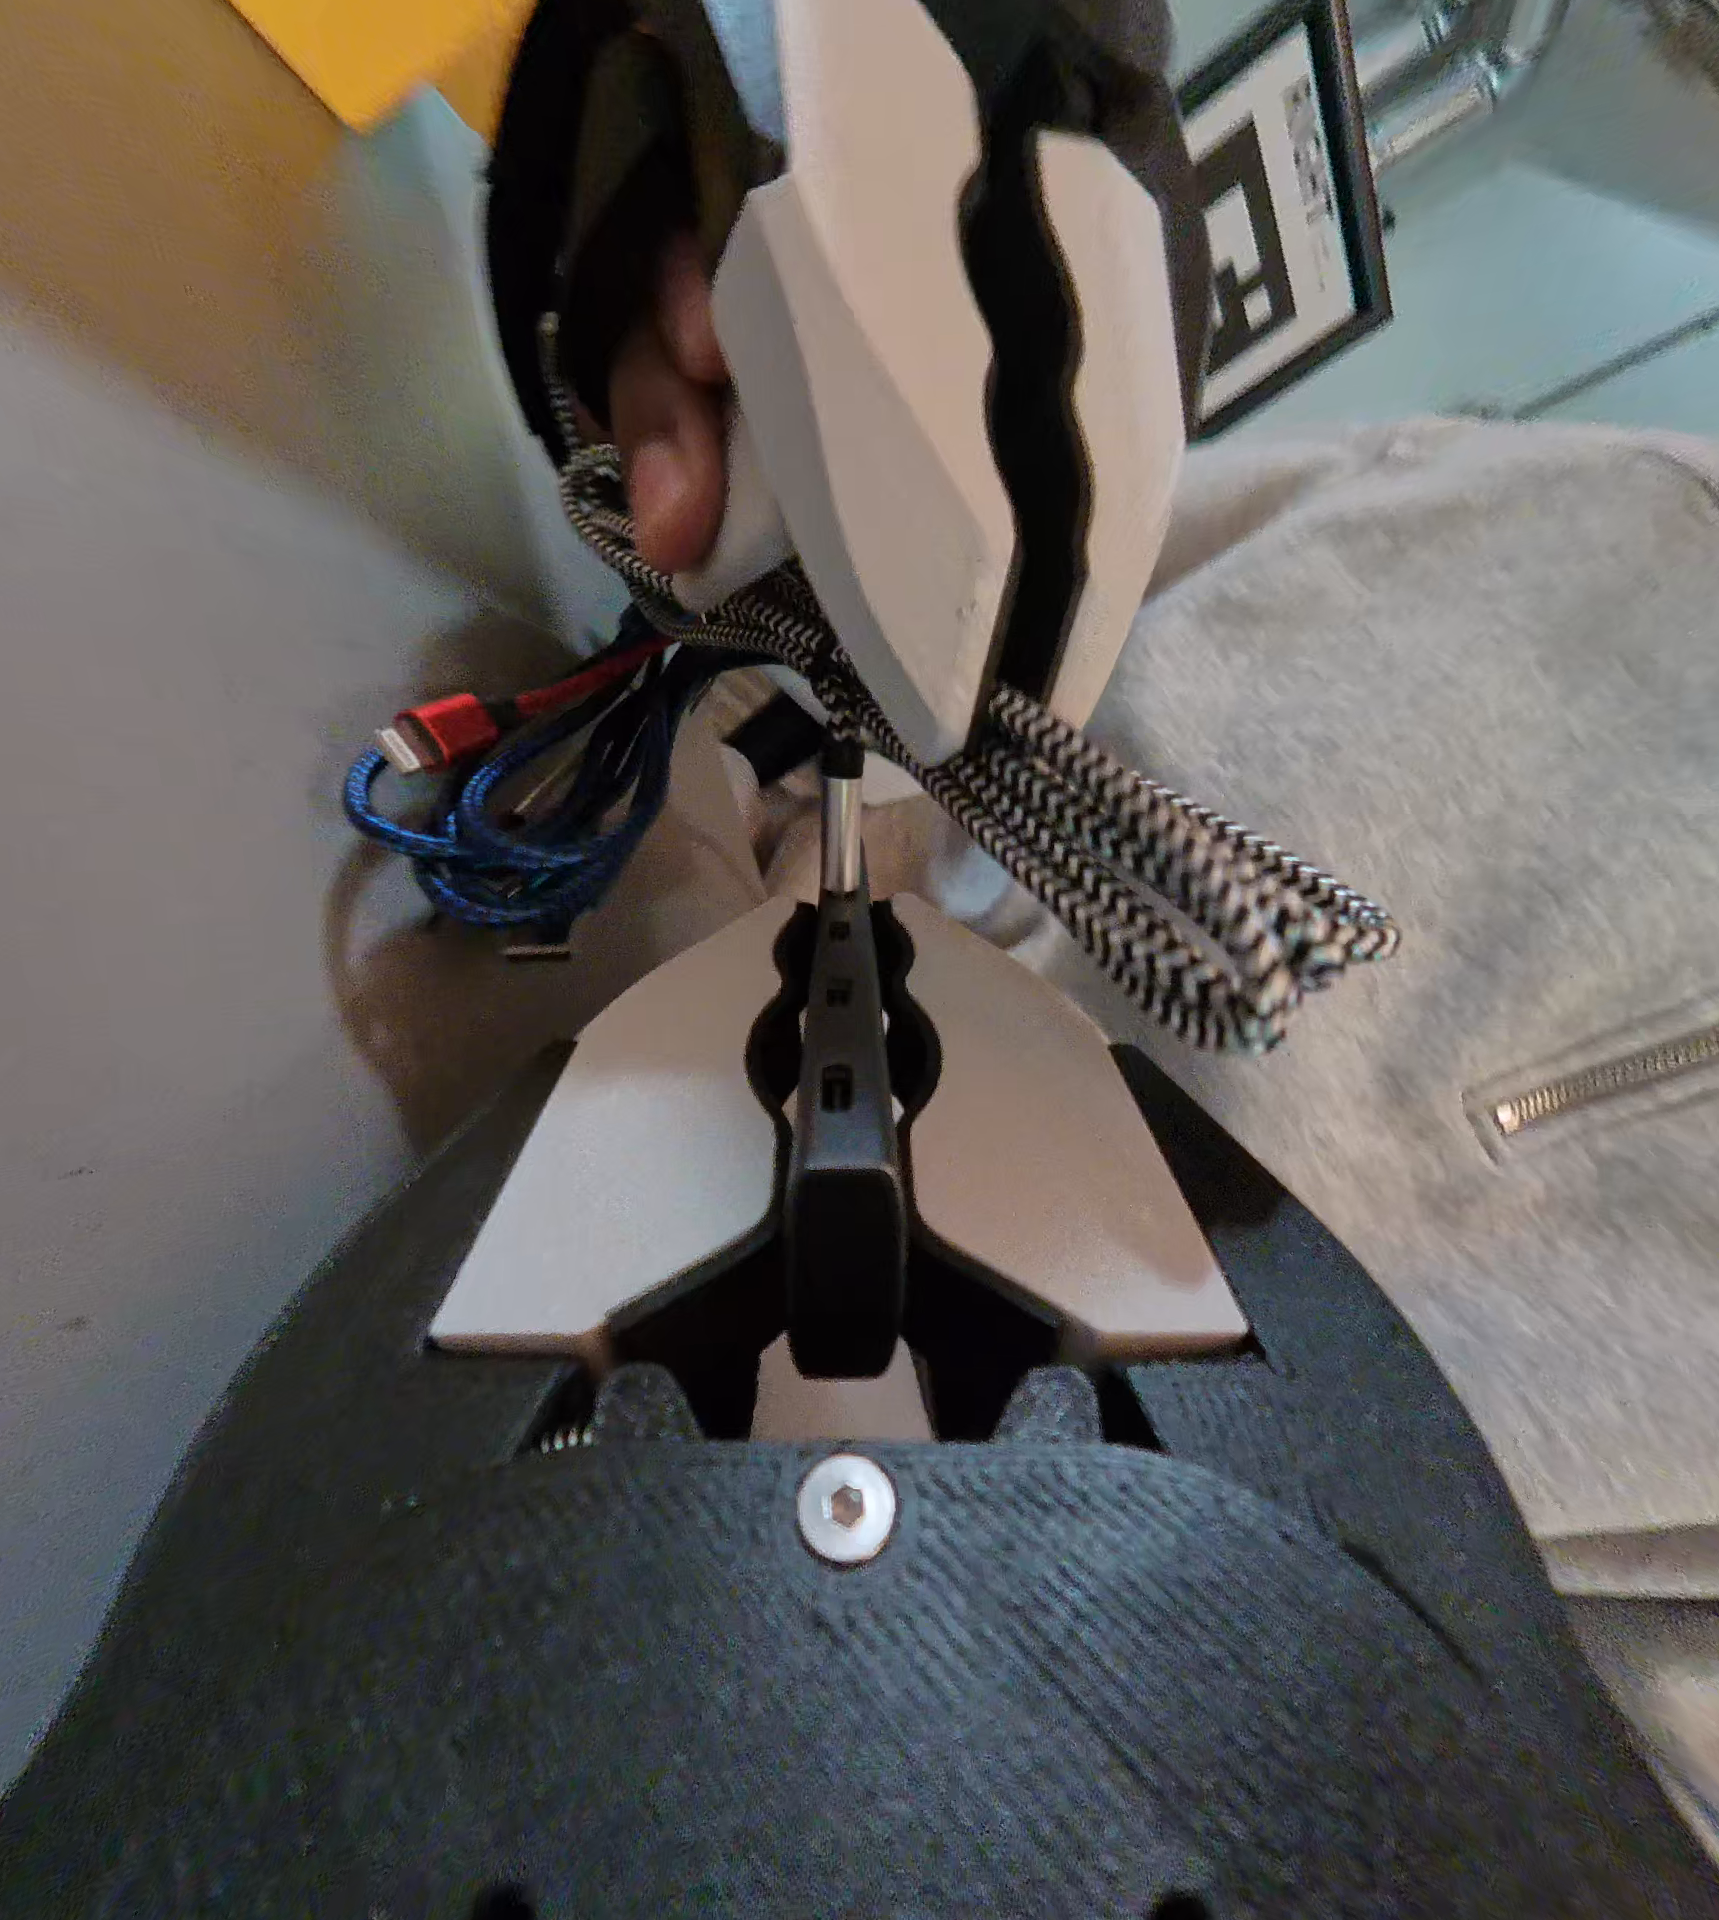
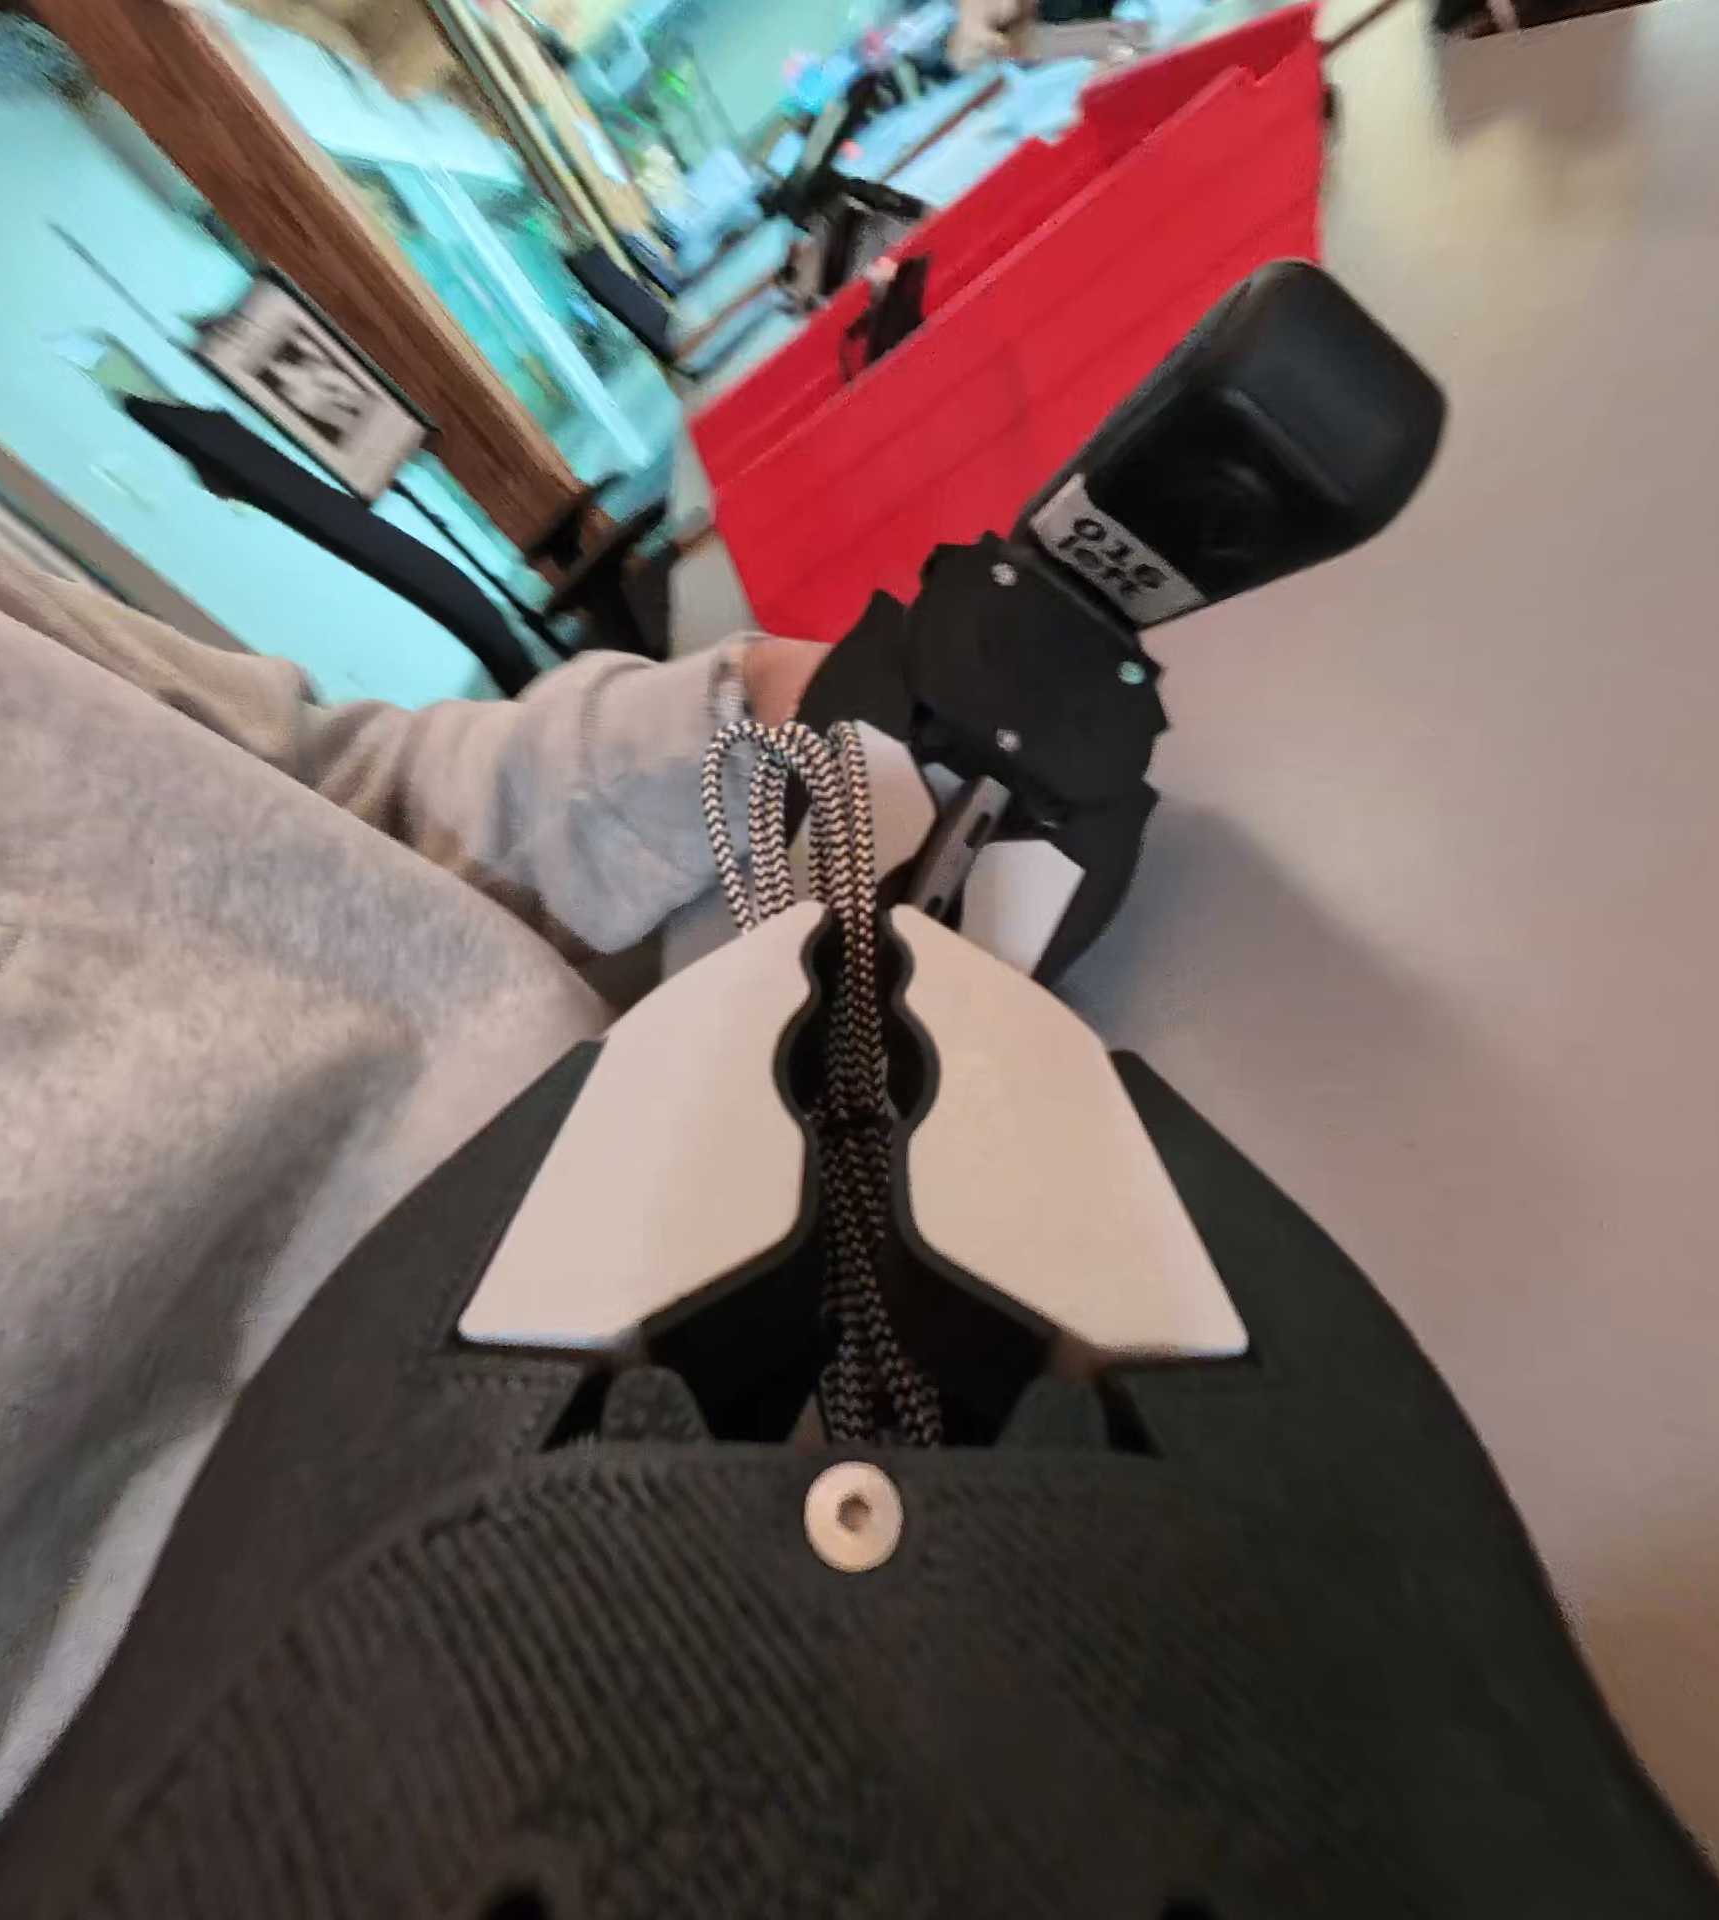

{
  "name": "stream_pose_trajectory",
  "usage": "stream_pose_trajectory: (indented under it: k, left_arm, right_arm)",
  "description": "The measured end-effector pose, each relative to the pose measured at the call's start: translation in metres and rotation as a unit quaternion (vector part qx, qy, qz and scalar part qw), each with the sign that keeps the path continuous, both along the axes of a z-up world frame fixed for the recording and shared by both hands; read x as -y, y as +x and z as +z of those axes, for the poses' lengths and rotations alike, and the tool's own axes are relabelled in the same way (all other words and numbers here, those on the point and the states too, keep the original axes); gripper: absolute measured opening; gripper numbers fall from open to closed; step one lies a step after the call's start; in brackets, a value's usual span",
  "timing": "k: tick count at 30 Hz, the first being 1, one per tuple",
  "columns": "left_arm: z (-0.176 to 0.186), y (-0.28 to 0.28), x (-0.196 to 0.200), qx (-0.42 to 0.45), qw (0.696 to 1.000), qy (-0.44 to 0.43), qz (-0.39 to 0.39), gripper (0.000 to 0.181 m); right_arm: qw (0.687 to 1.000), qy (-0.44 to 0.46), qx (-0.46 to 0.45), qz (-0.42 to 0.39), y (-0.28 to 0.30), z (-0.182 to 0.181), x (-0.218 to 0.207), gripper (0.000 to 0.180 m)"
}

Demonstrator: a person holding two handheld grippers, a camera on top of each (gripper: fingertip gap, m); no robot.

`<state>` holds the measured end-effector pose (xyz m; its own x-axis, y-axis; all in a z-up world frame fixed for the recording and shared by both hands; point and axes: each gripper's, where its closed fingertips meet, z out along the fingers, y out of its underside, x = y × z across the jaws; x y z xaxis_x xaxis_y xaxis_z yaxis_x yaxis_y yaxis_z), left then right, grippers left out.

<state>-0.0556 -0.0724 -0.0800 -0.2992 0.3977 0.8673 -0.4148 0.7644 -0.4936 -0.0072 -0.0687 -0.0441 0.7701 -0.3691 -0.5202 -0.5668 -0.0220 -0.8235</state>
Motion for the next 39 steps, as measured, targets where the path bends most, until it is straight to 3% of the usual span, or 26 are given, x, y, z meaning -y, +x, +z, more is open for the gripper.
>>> stream_pose_trajectory:
  k: [6,13,18,25,30,39]
  left_arm:
    - [0.016,0.042,0.01,-0.056,0.991,-0.04,0.115,0.01]
    - [0.016,0.061,0.013,-0.052,0.982,-0.046,0.177,0.012]
    - [0.019,0.092,0.01,-0.059,0.966,-0.055,0.247,0.013]
    - [0.012,0.075,-0.005,-0.019,0.984,-0.042,0.17,0.013]
    - [0.016,0.08,-0.006,-0.034,0.982,-0.051,0.177,0.013]
    - [0.016,0.097,-0.005,-0.031,0.971,-0.056,0.228,0.01]
  right_arm:
    - [0.997,0.006,0.025,-0.075,0.01,0.006,0.021,0.008]
    - [0.994,0.037,0.017,-0.102,0.015,0.007,0.029,0.034]
    - [0.992,0.04,0.02,-0.12,0.017,0.006,0.038,0.035]
    - [0.982,0.003,0.073,-0.176,0.037,0.009,0.046,0.055]
    - [0.992,-0.06,0.028,-0.109,0.027,-0.019,0.024,0.053]
    - [0.989,-0.114,0.019,-0.097,0.016,-0.033,0.013,0.041]
